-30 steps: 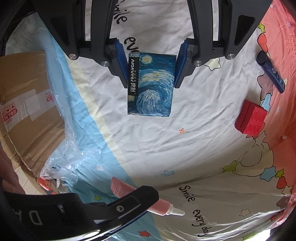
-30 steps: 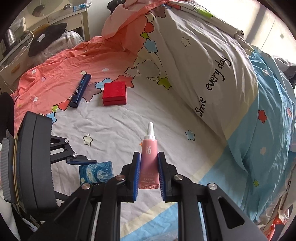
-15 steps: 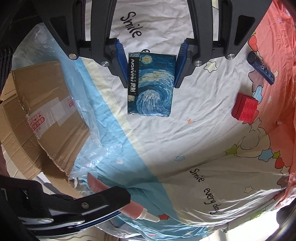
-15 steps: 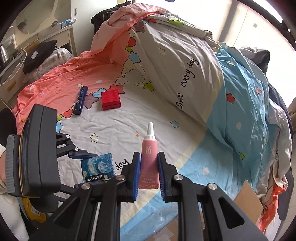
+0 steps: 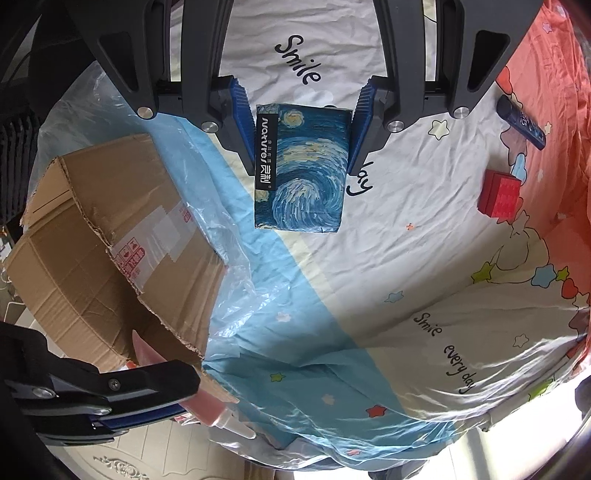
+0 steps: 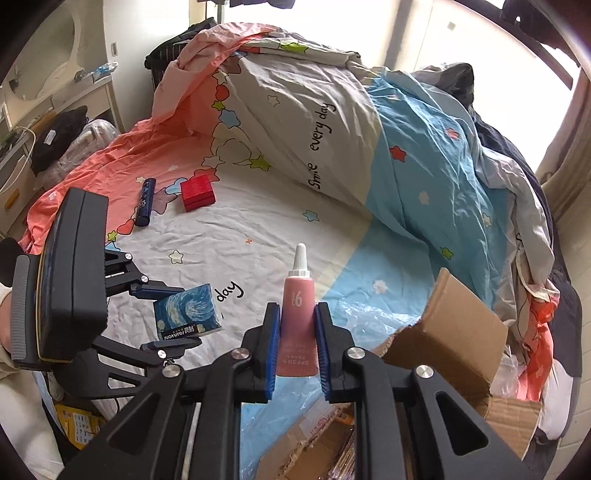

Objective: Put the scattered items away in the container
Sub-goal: 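Carry the tissue pack and pink tube with both grippers over the cardboard box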

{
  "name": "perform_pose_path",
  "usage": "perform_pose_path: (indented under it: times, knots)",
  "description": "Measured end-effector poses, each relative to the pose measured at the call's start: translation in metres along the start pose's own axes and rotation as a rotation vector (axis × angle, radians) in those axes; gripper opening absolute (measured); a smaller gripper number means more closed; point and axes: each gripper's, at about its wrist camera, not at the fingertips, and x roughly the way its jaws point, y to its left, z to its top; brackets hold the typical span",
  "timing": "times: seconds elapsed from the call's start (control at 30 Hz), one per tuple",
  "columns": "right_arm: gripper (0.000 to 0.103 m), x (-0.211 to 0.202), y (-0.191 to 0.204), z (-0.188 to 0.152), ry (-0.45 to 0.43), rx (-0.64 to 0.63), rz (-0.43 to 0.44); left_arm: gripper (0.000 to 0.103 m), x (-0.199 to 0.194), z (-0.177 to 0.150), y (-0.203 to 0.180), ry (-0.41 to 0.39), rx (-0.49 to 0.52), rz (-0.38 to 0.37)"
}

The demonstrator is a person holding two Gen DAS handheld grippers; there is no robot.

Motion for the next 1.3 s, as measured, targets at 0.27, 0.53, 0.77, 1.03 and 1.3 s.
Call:
perform_pose_path:
  times: [0.27,0.53,0.77,1.03,1.3]
  knots:
    - [0.017,-0.020,-0.020,-0.039,0.005,0.079,-0.049,0.047,-0.008,0.010,-0.025,-0.013,0.051,-0.008]
    - [0.017,-0.044,-0.043,-0.076,0.003,0.169,-0.088,0.047,-0.015,0.025,-0.057,-0.035,0.086,-0.050]
    - [0.017,-0.054,-0.058,-0.111,0.025,0.232,-0.125,0.047,-0.019,0.041,-0.085,-0.056,0.133,-0.072]
    - [0.017,-0.062,-0.067,-0.140,0.034,0.289,-0.139,0.047,-0.020,0.052,-0.114,-0.066,0.187,-0.096]
    - [0.017,-0.064,-0.068,-0.159,0.050,0.325,-0.141,0.047,-0.020,0.058,-0.135,-0.075,0.228,-0.107]
